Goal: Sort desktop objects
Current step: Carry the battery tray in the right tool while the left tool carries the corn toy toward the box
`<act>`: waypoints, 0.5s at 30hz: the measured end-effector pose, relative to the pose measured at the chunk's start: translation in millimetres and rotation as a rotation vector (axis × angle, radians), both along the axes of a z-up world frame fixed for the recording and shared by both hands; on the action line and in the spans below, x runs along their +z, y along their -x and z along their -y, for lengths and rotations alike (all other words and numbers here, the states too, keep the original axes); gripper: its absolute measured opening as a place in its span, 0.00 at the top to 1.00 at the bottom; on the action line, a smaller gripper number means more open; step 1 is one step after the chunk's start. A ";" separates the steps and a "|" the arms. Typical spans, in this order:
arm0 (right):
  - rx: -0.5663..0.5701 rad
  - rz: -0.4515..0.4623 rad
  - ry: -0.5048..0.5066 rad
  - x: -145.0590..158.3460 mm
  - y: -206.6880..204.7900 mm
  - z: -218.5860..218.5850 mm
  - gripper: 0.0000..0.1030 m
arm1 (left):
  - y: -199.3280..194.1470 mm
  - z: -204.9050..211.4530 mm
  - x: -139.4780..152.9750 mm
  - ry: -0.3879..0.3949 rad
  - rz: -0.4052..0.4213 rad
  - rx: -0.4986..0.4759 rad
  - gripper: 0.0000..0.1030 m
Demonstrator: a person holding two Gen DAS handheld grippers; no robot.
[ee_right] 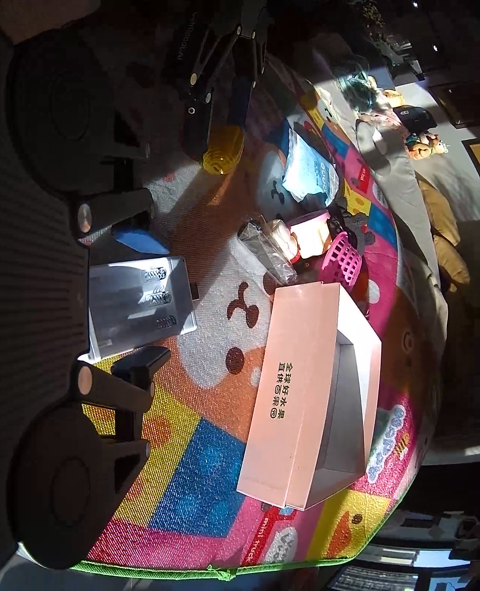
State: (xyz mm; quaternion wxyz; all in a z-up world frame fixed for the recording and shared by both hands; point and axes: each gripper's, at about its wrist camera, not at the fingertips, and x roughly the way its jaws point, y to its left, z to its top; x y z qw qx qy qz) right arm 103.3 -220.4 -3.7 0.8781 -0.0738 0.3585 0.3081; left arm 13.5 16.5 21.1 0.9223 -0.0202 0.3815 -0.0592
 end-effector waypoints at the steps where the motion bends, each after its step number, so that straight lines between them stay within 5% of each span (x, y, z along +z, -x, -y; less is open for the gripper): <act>1: -0.002 0.001 0.000 -0.2 0.3 -0.4 0.52 | -0.6 2.0 -0.5 -0.001 0.002 0.003 0.12; 8: 0.003 0.043 0.031 1.0 11.9 -3.7 0.52 | -13.4 11.2 -5.3 -0.015 -0.002 0.040 0.30; 15: -0.026 0.080 0.040 12.9 23.9 6.6 0.53 | -2.1 26.0 3.3 -0.057 0.021 -0.023 0.30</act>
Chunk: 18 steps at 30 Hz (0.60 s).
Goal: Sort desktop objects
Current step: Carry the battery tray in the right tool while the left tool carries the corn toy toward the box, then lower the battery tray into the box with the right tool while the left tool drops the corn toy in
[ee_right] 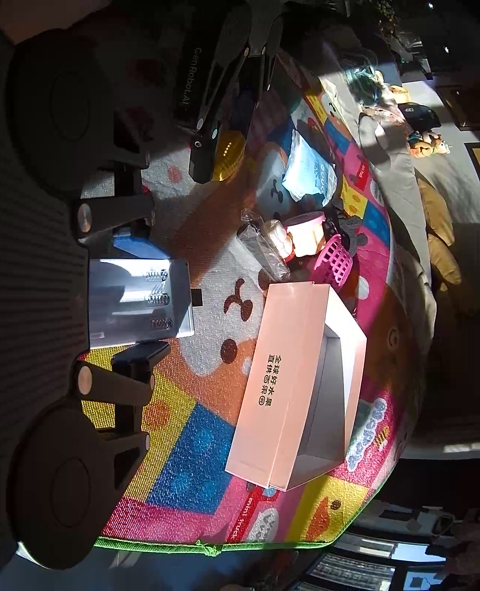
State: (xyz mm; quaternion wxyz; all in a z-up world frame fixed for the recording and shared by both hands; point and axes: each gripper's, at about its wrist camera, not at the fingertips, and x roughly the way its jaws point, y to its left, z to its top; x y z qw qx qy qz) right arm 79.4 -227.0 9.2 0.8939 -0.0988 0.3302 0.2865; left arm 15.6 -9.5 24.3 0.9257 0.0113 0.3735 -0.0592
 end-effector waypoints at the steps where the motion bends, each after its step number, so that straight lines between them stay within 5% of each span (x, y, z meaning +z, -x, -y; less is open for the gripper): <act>1: -0.004 0.011 0.002 3.7 2.7 2.7 0.53 | 4.1 3.3 4.6 -0.007 0.013 -0.016 0.30; 10: -0.066 0.161 -0.057 56.7 16.9 25.1 0.54 | 14.2 32.6 67.9 -0.071 0.222 -0.115 0.30; 18: -0.145 0.307 -0.210 130.9 -24.3 51.6 0.54 | -41.5 51.5 109.7 -0.114 0.396 -0.128 0.30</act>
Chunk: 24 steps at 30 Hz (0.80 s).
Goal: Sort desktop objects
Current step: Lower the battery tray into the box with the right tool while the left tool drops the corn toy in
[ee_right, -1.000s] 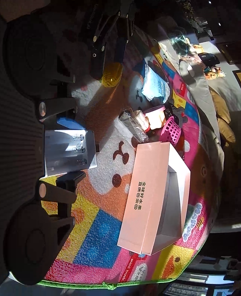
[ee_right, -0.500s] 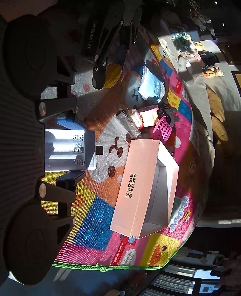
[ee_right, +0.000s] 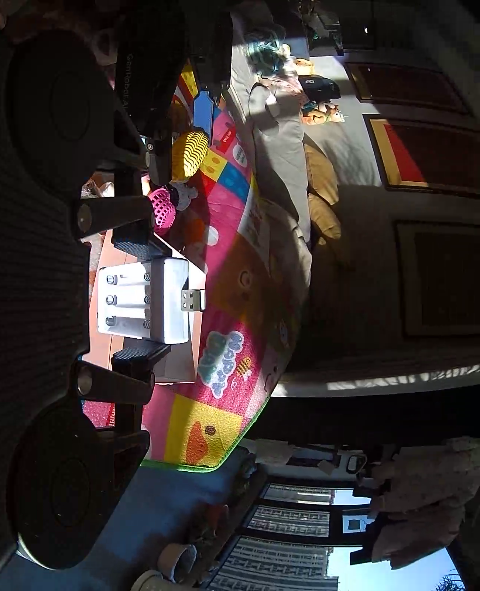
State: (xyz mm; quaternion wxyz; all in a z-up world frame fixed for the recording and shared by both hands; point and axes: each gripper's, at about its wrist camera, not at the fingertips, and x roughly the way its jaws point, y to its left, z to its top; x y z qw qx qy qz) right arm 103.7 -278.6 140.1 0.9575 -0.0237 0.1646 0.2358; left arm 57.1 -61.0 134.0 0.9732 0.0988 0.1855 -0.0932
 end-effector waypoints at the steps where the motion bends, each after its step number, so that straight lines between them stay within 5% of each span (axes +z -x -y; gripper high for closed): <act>1: -0.009 0.000 -0.016 5.3 -12.9 1.4 0.54 | -14.1 2.5 -1.1 0.000 0.005 -0.002 0.30; 7: -0.036 -0.096 -0.074 6.4 -104.9 -9.5 0.54 | -94.8 11.6 -19.2 0.031 -0.009 -0.027 0.29; 9: -0.036 -0.124 -0.097 -0.9 -133.3 -16.6 0.54 | -115.3 6.1 -25.3 0.064 -0.049 -0.007 0.20; 12: -0.106 -0.137 -0.109 -13.4 -158.1 -23.2 0.37 | -110.6 -14.3 -29.3 0.072 -0.042 0.043 0.04; 18: -0.101 -0.093 -0.009 -41.2 -133.9 -45.6 0.30 | -58.8 -62.0 -54.0 0.048 -0.103 0.155 0.00; 24: 0.080 -0.051 0.123 -73.2 -68.2 -92.1 0.28 | -10.2 -91.1 -93.2 0.078 -0.226 0.220 0.00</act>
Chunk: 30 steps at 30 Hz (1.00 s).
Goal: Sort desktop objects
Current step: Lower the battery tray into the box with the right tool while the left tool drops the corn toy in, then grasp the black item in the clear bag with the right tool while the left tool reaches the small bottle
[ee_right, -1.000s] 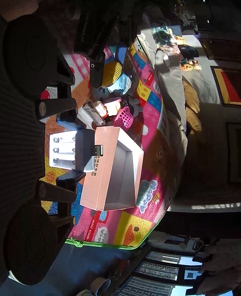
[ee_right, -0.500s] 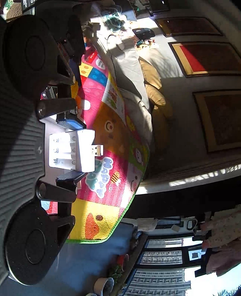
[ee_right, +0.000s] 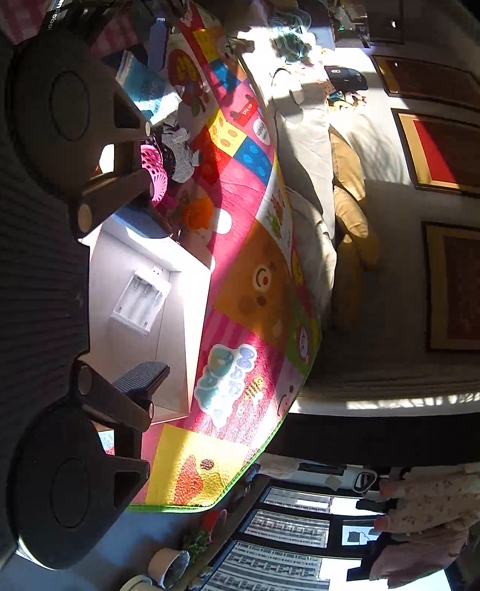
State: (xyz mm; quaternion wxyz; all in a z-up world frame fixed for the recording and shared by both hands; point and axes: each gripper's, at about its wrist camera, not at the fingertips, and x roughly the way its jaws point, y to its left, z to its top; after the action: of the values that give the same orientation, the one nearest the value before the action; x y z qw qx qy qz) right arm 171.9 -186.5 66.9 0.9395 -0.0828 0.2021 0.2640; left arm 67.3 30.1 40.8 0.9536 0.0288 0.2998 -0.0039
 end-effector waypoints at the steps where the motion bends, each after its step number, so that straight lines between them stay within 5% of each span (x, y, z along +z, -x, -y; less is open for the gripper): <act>1: 0.049 -0.038 0.002 -7.0 11.8 -8.4 0.28 | 3.7 -5.3 -4.6 0.011 -0.016 0.011 0.00; 6: 0.128 -0.220 0.006 -36.5 23.3 -37.8 0.34 | 16.8 -33.0 -8.1 0.056 -0.033 0.089 0.00; 10: 0.144 -0.252 0.031 -54.8 21.5 -59.8 0.37 | 17.2 -42.9 -3.8 0.098 -0.018 0.113 0.00; 11: 0.149 -0.254 0.048 -58.2 21.5 -63.8 0.43 | 16.1 -42.8 -3.8 0.103 -0.021 0.116 0.00; 13: 0.151 -0.290 0.082 -64.9 19.8 -67.0 0.69 | 14.4 -41.2 -5.2 0.104 -0.027 0.116 0.00; 16: 0.149 -0.297 0.076 -62.8 26.9 -51.6 0.77 | 13.9 -36.4 -5.9 0.110 -0.024 0.093 0.00; 23: 0.040 -0.294 0.074 -55.3 53.7 21.9 0.79 | 6.3 2.9 -5.9 0.091 -0.007 -0.042 0.00; 25: -0.013 -0.285 0.067 -56.2 57.5 38.6 0.78 | 0.2 16.9 -7.6 0.070 -0.007 -0.081 0.10; 27: -0.063 -0.262 0.057 -58.6 61.0 51.1 0.75 | -10.1 29.3 -12.0 0.055 -0.034 -0.113 0.39; 30: -0.085 -0.251 0.010 -62.0 62.0 59.2 0.69 | -22.7 43.0 -18.2 0.027 -0.044 -0.128 0.38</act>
State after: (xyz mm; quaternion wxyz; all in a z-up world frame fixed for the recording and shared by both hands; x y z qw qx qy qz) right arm 110.0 -245.7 4.9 0.9167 -0.0452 0.3230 0.2310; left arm 90.0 -13.0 22.7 0.9448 0.0349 0.3183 -0.0697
